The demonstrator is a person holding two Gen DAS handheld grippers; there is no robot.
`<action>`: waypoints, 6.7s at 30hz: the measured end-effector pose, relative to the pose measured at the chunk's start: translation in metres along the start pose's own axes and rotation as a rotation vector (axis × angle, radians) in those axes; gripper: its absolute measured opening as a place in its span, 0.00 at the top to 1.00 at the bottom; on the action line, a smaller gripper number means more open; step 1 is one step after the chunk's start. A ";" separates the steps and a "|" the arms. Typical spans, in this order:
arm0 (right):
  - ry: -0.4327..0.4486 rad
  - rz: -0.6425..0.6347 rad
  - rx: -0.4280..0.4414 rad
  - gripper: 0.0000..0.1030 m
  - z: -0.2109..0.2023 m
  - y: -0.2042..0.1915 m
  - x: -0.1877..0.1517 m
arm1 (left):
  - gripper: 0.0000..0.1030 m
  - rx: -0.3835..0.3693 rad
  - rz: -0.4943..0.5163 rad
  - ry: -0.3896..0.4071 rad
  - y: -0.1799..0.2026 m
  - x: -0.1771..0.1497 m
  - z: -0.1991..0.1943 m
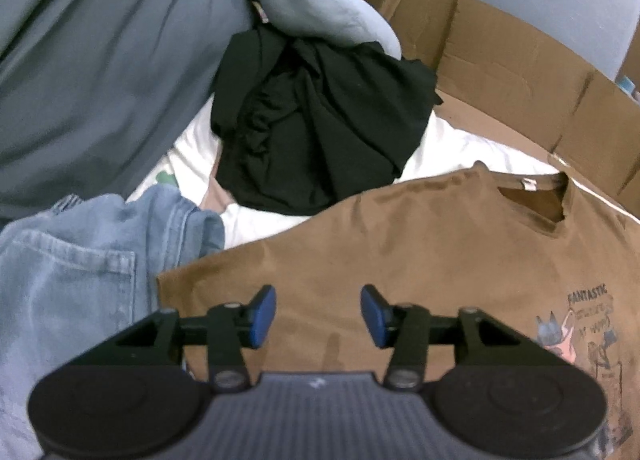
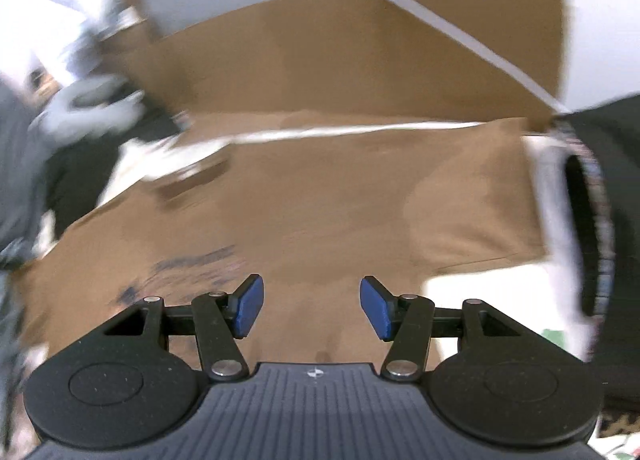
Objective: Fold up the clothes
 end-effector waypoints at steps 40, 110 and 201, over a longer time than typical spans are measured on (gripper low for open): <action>-0.022 0.127 -0.521 0.94 0.080 0.132 0.001 | 0.47 -0.139 -0.120 0.002 0.047 -0.062 0.019; 0.085 -0.153 -0.062 0.59 0.245 -0.031 0.094 | 0.56 -0.109 0.136 0.098 0.138 0.032 0.138; -0.031 -0.249 0.202 0.36 0.142 -0.075 0.135 | 0.48 -0.353 0.136 0.002 0.238 0.065 0.105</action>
Point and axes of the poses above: each gripper's, at about its wrist camera, not at the fingertips, and z roughly the way its jaws point, y to its right, x to its top, the point moved 1 cm from there along z, roughly the way its jaws point, and after that the axes turned 11 degrees about y, right-handed, at the moved point
